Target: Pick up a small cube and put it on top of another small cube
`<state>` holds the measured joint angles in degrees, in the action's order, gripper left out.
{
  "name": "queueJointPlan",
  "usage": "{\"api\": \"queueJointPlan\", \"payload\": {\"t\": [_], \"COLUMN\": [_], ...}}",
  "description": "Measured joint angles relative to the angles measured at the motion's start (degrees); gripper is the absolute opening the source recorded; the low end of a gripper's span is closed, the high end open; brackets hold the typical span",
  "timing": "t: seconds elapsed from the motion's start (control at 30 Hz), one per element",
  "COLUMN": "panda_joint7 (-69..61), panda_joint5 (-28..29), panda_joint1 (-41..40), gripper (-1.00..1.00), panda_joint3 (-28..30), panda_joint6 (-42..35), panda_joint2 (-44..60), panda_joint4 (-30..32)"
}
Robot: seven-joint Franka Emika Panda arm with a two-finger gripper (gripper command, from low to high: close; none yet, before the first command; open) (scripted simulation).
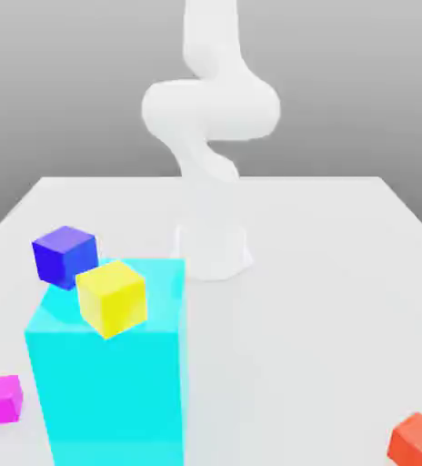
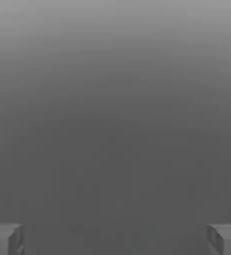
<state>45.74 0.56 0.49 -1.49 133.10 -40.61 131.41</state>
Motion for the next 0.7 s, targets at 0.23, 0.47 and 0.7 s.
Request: {"api": "queueJointPlan", "payload": {"t": [0.23, 0.47, 0.7], "panda_joint7": [0.05, 0.71, 1.73], "panda_joint5": [2.03, 4.88, 8.23], "panda_joint1": [1.47, 3.26, 7.27], "gripper": [0.0, 0.0, 0.0], "panda_joint3": [-4.39, -8.52, -11.03], "panda_joint6": [3.76, 7.41, 11.0], "panda_joint2": [14.84, 29.38, 44.0], "panda_joint4": [-1.04, -2.06, -3.1]}}
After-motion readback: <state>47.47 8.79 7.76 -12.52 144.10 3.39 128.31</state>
